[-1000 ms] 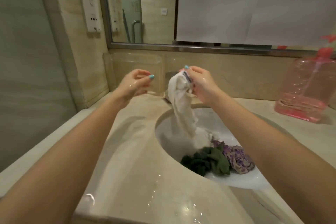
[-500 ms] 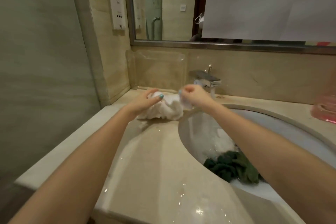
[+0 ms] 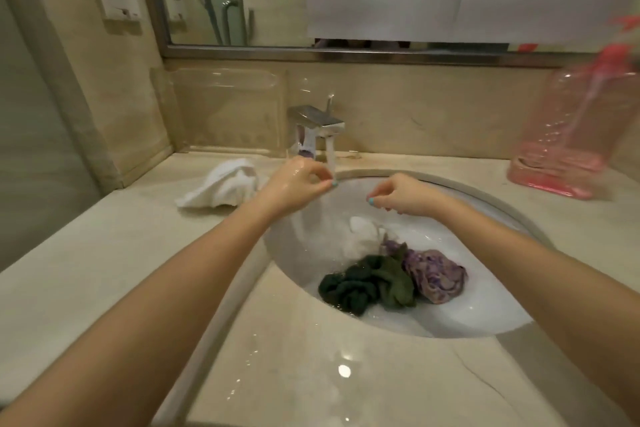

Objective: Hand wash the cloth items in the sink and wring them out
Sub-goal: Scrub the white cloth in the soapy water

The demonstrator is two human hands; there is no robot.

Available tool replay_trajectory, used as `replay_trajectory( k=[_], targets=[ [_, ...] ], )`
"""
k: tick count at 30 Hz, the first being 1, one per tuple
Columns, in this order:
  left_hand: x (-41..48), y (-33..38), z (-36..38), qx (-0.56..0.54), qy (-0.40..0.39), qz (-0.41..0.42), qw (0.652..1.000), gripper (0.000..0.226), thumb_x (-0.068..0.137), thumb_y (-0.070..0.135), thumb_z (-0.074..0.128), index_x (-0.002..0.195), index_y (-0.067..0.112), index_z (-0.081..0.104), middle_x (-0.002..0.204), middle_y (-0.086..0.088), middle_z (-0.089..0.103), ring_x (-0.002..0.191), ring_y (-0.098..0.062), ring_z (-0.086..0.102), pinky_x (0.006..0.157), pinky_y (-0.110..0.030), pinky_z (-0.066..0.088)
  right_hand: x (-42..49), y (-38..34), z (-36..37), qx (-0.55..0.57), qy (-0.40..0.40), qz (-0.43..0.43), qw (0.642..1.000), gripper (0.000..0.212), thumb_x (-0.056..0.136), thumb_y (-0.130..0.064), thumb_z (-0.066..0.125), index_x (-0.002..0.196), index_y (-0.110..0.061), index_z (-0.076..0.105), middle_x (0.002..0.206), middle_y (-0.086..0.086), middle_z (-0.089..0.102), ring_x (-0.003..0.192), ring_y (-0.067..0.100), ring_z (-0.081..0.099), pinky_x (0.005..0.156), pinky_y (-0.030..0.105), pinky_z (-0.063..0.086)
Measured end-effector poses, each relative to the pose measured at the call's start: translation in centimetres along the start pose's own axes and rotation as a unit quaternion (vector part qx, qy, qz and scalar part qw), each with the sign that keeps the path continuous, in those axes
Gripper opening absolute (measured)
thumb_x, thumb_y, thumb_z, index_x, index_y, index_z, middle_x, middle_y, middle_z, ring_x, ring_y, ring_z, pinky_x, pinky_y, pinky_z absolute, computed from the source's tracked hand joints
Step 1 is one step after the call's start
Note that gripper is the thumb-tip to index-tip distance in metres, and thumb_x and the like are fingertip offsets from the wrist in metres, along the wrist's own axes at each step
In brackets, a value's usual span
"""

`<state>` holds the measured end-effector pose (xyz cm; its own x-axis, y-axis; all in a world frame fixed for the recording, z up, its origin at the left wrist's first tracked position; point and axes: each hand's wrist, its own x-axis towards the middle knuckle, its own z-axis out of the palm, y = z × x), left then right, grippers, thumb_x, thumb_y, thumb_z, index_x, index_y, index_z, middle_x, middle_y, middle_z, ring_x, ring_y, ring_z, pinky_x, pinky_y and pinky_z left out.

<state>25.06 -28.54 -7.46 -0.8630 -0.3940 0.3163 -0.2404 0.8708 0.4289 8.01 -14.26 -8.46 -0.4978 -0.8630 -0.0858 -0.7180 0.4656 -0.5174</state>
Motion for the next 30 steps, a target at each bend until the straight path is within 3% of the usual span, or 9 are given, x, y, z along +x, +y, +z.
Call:
replay_trajectory(
  k=[1,3,6,9,14,18,21,24,30],
  targets=[
    [0.6,0.8,1.2,-0.025,-0.049,0.0,0.998,0.027,0.095,0.031,0.06,0.115,0.015,0.068,0.115,-0.003,0.068,0.099,-0.011,0.06,0.078,-0.018,0.045,0.1,1.2,0.3,-0.003,-0.002,0.015,1.0,0.029,0.096,-0.025,0.058,0.119,-0.01,0.067,0.105,0.008,0.068,0.078,0.013,0.055,0.061,0.021,0.042],
    [2.2,1.7,4.2,-0.031,-0.155,-0.027,0.987,0.033,0.095,0.031,0.06,0.126,0.018,0.061,0.124,-0.003,0.064,0.106,-0.013,0.06,0.086,-0.023,0.048,0.4,3.1,1.6,-0.005,-0.021,0.037,0.999,0.036,0.096,-0.023,0.057,0.129,-0.01,0.061,0.115,0.012,0.065,0.085,0.016,0.054,0.065,0.023,0.042],
    [3.5,1.6,8.8,0.012,-0.282,-0.103,0.954,0.055,0.098,0.037,0.055,0.147,0.019,0.038,0.148,-0.006,0.045,0.131,-0.024,0.046,0.11,-0.039,0.037,0.8,4.9,4.6,-0.015,-0.08,0.049,0.995,0.053,0.099,-0.03,0.051,0.148,-0.016,0.037,0.142,0.011,0.05,0.119,0.026,0.054,0.095,0.028,0.039],
    [3.7,0.1,11.4,0.048,-0.344,-0.134,0.928,0.057,0.102,0.043,0.042,0.152,0.015,0.03,0.156,-0.006,0.033,0.141,-0.025,0.035,0.116,-0.041,0.027,1.2,5.9,6.6,-0.09,-0.132,0.046,0.986,0.057,0.1,-0.036,0.047,0.151,-0.017,0.031,0.155,0.008,0.034,0.139,0.025,0.036,0.112,0.033,0.028],
    [3.3,-1.3,11.1,-0.011,-0.344,-0.153,0.926,0.035,0.095,0.035,0.06,0.127,0.02,0.055,0.135,-0.006,0.053,0.119,-0.023,0.051,0.105,-0.039,0.041,1.4,6.0,6.5,-0.051,-0.119,0.034,0.991,0.023,0.094,-0.027,0.06,0.115,-0.016,0.062,0.116,0.006,0.061,0.1,0.02,0.054,0.084,0.027,0.038],
    [3.1,-1.0,9.5,-0.122,-0.24,-0.121,0.956,0.011,0.098,0.026,0.057,0.102,0.016,0.06,0.098,0.0,0.056,0.092,-0.016,0.052,0.084,-0.03,0.041,0.7,5.3,4.5,0.045,-0.027,-0.004,0.999,0.009,0.097,-0.028,0.058,0.097,-0.019,0.059,0.089,0.005,0.062,0.079,0.02,0.054,0.065,0.03,0.04],
    [3.2,-0.3,7.8,-0.24,-0.119,-0.086,0.96,0.012,0.1,0.024,0.052,0.095,0.017,0.06,0.091,0.0,0.059,0.089,-0.016,0.054,0.081,-0.032,0.043,0.2,4.1,2.6,0.085,0.098,-0.033,0.991,0.012,0.098,-0.029,0.054,0.095,-0.019,0.057,0.09,0.006,0.062,0.078,0.022,0.055,0.061,0.03,0.04],
    [3.3,0.1,7.1,-0.28,-0.006,-0.06,0.958,0.017,0.101,0.025,0.049,0.092,0.015,0.059,0.085,-0.002,0.059,0.081,-0.015,0.053,0.073,-0.029,0.041,0.6,2.2,2.1,0.044,0.183,-0.053,0.981,0.01,0.1,-0.031,0.048,0.098,-0.022,0.053,0.094,0.005,0.062,0.083,0.025,0.057,0.065,0.036,0.044],
    [4.3,0.0,5.9,-0.381,0.202,-0.091,0.898,0.017,0.1,0.018,0.051,0.087,0.01,0.059,0.07,0.005,0.052,0.061,-0.004,0.045,0.055,-0.013,0.037,3.7,-2.2,2.1,0.097,0.258,-0.054,0.96,0.014,0.101,-0.029,0.044,0.099,-0.016,0.05,0.074,-0.003,0.052,0.068,0.018,0.048,0.059,0.032,0.035]
  ],
)
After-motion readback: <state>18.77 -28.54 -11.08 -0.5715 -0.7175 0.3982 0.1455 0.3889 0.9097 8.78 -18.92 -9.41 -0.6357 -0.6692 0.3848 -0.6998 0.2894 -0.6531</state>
